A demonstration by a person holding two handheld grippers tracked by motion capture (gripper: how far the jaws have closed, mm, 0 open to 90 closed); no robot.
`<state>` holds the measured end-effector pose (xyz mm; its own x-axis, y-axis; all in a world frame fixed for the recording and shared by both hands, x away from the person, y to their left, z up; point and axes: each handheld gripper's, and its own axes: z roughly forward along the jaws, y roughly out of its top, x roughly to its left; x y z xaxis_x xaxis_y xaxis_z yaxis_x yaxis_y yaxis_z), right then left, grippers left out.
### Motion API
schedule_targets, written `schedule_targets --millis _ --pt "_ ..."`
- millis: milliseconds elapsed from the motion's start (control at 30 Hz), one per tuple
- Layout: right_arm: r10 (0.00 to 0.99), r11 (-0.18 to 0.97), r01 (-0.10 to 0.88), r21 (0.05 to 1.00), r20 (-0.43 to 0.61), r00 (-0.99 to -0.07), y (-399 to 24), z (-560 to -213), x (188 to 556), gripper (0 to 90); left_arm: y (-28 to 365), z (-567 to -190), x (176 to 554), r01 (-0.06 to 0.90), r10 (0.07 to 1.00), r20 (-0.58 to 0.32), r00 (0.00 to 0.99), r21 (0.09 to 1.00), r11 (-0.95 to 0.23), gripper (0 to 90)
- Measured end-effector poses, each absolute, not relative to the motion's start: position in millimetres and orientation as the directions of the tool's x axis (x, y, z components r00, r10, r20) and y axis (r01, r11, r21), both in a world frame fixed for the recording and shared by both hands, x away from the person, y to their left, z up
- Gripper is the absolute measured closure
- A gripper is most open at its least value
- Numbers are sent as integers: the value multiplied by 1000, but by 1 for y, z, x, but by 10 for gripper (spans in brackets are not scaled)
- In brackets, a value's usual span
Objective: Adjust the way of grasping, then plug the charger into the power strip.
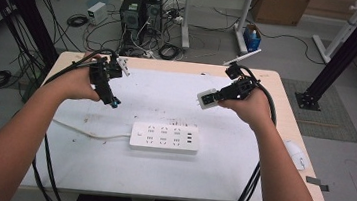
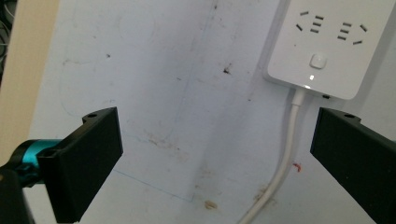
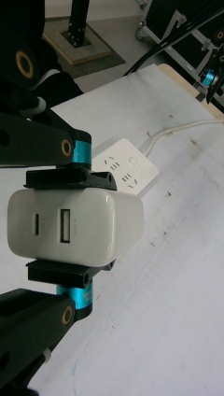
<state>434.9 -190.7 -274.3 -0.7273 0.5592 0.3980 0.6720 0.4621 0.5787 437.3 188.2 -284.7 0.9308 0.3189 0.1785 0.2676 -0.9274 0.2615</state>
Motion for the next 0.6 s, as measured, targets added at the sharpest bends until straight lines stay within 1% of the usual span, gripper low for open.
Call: schedule_targets --millis 200,333,433,600 --pt "559 481 668 567 389 -733 -187 -273 441 622 188 -287 442 261 301 142 943 247 -933 23" --pt "556 508 658 557 371 -744 -181 -271 444 622 189 -285 442 275 321 162 933 254 -927 23" --pt "549 535 646 544 357 -755 -177 -271 446 622 190 -285 440 286 331 181 926 237 -929 23" --pt "531 583 618 527 328 -781 -169 -272 448 622 194 -288 437 291 328 146 933 229 -929 23"
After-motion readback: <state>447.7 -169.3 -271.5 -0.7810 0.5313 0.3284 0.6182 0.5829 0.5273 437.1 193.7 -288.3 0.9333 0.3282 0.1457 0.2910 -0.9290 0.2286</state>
